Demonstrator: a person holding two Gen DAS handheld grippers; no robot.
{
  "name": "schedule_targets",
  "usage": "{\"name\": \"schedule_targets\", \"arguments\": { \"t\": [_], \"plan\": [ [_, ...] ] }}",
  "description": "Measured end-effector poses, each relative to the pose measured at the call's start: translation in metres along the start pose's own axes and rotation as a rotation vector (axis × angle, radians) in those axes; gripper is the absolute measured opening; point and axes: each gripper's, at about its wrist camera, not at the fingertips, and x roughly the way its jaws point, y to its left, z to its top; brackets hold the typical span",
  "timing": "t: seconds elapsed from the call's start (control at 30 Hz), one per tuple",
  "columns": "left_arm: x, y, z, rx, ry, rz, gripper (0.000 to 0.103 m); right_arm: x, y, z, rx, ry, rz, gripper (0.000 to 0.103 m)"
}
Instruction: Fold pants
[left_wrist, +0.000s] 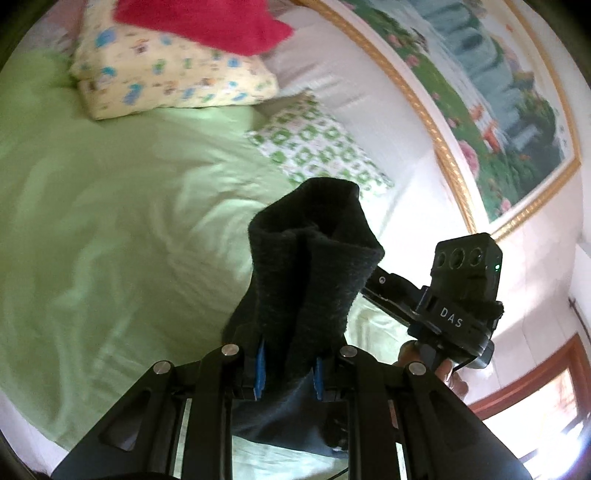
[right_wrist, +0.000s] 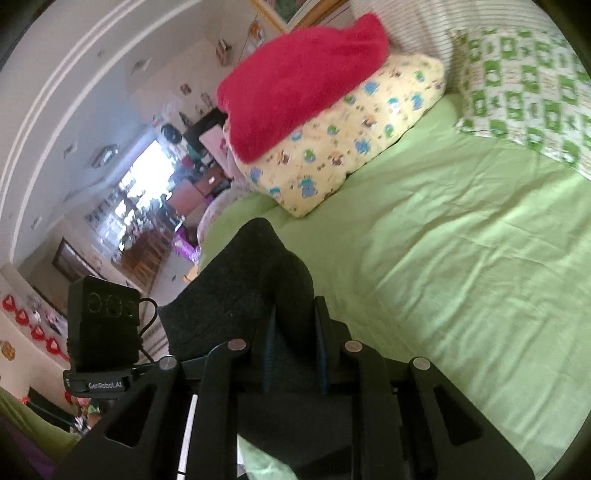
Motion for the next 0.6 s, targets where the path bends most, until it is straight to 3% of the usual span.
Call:
{"name": "schedule_targets", "arguments": {
  "t": [0.3, 0.6],
  "plan": [
    [0.014, -0.084, -0.043, 0.184, 0.076, -0.042, 0.017, -0.095, -0.017, -0.042, 0.082, -0.164, -0.020, 0.020],
    [0.053, -0.137, -0.092, 0.304, 0.185, -0.036, 0.018, -0.152, -0.058, -0.096, 0.202, -0.274, -0.038, 0.020]
  ]
}}
